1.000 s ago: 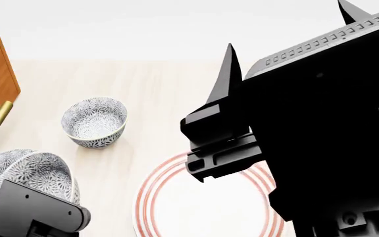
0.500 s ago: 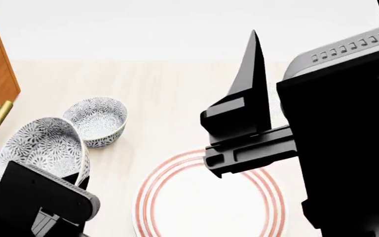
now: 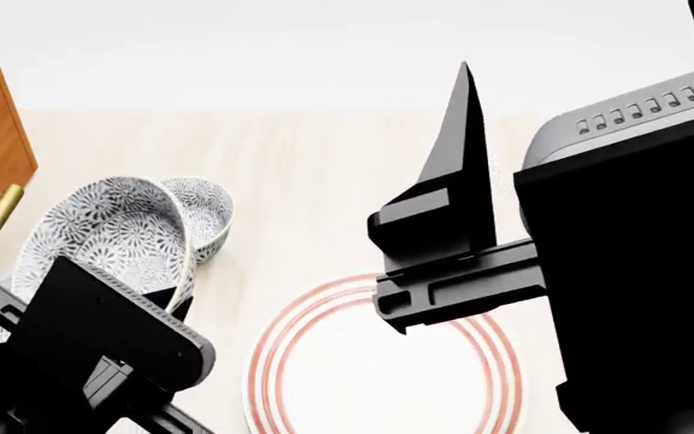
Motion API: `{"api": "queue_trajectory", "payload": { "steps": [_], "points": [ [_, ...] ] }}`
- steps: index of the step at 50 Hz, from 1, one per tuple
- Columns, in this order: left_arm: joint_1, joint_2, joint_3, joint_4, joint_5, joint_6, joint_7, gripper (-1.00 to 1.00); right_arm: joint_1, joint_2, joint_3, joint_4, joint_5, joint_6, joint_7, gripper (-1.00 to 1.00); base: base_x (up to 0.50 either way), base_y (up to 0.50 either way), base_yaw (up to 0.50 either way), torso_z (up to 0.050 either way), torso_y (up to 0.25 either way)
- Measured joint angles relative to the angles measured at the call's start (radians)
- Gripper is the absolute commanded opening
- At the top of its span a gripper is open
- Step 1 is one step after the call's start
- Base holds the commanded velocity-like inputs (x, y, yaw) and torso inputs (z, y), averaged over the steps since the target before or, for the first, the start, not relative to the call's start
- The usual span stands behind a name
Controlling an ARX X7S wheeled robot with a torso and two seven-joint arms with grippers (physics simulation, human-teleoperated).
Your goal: Put the bowl at the front on the plate.
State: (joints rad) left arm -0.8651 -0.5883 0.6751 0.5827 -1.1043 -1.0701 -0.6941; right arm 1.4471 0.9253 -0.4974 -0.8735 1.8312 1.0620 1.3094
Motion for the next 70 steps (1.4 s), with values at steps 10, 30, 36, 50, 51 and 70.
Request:
{"api": "queue_trajectory", "payload": {
  "steps": [10, 30, 36, 50, 51, 70],
  "points": [
    [-0.079, 0.023, 0.027, -0.042, -0.019, -0.044, 0.051, -1.00, -0.010, 0.000, 0.000, -0.004, -0.010, -0.005, -0.006, 1.00, 0.00, 0.00, 0.00, 0.000, 0.000],
    [-0.227, 0.061, 0.128, -0.132, 0.028, -0.078, 0.204, -1.00, -0.020, 0.007, 0.002, -0.013, -0.016, -0.014, -0.010, 1.00, 0.00, 0.00, 0.00, 0.000, 0.000],
    [-0.269, 0.069, 0.171, -0.177, 0.071, -0.061, 0.272, -1.00, -0.021, 0.008, 0.001, -0.015, -0.016, -0.016, -0.010, 1.00, 0.00, 0.00, 0.00, 0.000, 0.002],
    [-0.369, 0.102, 0.253, -0.286, 0.163, -0.019, 0.410, -1.00, -0.013, 0.011, 0.001, -0.019, -0.012, -0.019, -0.009, 1.00, 0.00, 0.00, 0.00, 0.000, 0.000],
    [-0.374, 0.104, 0.258, -0.293, 0.168, -0.016, 0.417, -1.00, -0.013, 0.012, 0.001, -0.019, -0.012, -0.019, -0.009, 1.00, 0.00, 0.00, 0.00, 0.000, 0.000],
    [-0.444, 0.154, 0.343, -0.397, 0.262, 0.038, 0.514, -1.00, -0.001, 0.007, -0.005, -0.019, -0.012, -0.016, -0.013, 1.00, 0.00, 0.00, 0.00, 0.000, 0.001]
  ]
}}
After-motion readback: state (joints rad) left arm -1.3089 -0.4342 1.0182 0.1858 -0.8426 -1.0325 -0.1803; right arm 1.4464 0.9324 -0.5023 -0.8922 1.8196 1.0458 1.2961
